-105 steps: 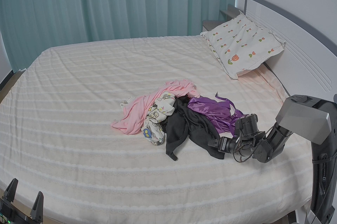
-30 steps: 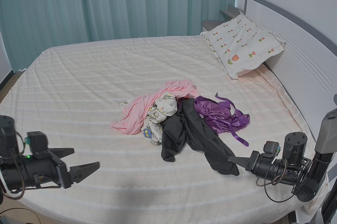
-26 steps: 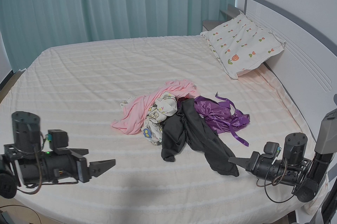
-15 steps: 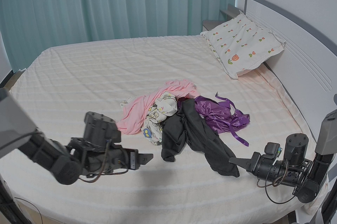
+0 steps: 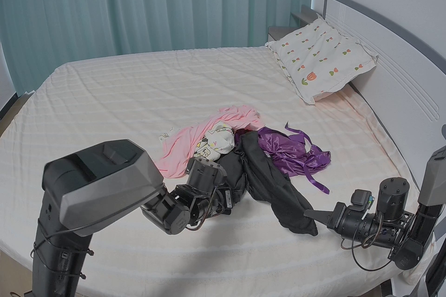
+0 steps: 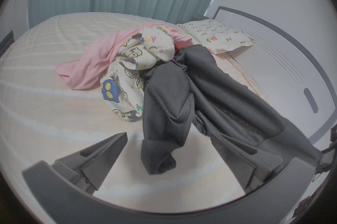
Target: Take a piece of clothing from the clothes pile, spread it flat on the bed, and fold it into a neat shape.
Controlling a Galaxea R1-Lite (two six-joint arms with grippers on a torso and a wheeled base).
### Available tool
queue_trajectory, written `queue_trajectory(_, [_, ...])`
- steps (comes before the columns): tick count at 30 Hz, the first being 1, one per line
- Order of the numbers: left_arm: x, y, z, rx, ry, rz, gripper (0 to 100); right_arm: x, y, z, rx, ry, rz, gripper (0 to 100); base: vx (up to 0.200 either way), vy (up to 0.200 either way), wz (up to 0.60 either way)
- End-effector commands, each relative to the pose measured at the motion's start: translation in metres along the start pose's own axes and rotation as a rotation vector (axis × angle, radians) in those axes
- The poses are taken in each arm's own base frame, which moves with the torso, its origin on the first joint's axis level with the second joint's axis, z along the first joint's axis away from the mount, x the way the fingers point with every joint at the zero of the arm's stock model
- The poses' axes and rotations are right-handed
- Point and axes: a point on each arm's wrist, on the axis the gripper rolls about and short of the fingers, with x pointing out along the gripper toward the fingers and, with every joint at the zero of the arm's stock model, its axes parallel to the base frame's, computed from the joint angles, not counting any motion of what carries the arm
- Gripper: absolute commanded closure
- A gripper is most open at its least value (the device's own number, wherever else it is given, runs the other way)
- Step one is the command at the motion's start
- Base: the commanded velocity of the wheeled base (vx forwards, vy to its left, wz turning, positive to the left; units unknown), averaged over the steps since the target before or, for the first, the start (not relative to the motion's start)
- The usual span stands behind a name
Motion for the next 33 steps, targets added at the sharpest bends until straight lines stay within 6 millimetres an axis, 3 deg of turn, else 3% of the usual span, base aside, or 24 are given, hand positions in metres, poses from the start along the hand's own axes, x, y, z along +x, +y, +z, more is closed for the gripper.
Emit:
queue_trajectory(1, [0.031, 0.003, -0.02, 0.0, 0.038, 0.037, 0, 0.0, 0.001, 0.001, -0.003, -0.006, 0.008, 100, 0.0, 0.0, 0.0])
queue_trajectory(12, [0.041, 0.001, -0.02, 0.001, 0.016, 0.064, 0, 0.001, -0.001, 0.0, 0.001, -0.003, 0.002, 100, 0.0, 0.0, 0.0])
queue_trajectory(13, [0.042, 0.002, -0.018, -0.009, 0.003, 0.065, 100, 0.001, -0.001, 0.0, 0.002, 0.0, 0.0, 100, 0.0, 0.0, 0.0])
queue_trajectory(19, [0.033, -0.002, -0.008, -0.126, -0.02, 0.056, 100, 0.003, -0.004, -0.003, 0.007, 0.015, -0.013, 100, 0.0, 0.0, 0.0])
queue_trajectory(20, [0.013, -0.006, 0.002, -0.164, -0.033, 0.046, 100, 0.004, -0.005, -0.003, 0.01, 0.019, -0.015, 100, 0.0, 0.0, 0.0])
queue_trajectory(21, [0.013, -0.006, 0.002, -0.164, -0.033, 0.046, 100, 0.004, -0.005, -0.003, 0.01, 0.019, -0.015, 100, 0.0, 0.0, 0.0])
queue_trajectory(26, [-0.065, -0.007, 0.027, -0.212, -0.07, 0.007, 100, -0.003, 0.008, 0.002, -0.016, -0.017, 0.038, 100, 0.0, 0.0, 0.0])
queue_trajectory(28, [-0.07, -0.007, 0.029, -0.216, -0.074, 0.002, 100, -0.004, 0.009, 0.002, -0.019, -0.019, 0.044, 100, 0.0, 0.0, 0.0])
queue_trajectory(29, [-0.104, -0.01, 0.04, -0.25, -0.107, -0.035, 100, -0.01, 0.021, 0.009, -0.038, -0.058, 0.099, 100, 0.0, 0.0, 0.0])
queue_trajectory(30, [-0.122, -0.01, 0.046, -0.265, -0.128, -0.055, 100, -0.012, 0.028, 0.013, -0.05, -0.083, 0.131, 100, 0.0, 0.0, 0.0])
queue_trajectory(33, [-0.156, -0.008, 0.054, -0.278, -0.182, -0.08, 100, -0.015, 0.051, 0.032, -0.092, -0.18, 0.24, 100, 0.0, 0.0, 0.0])
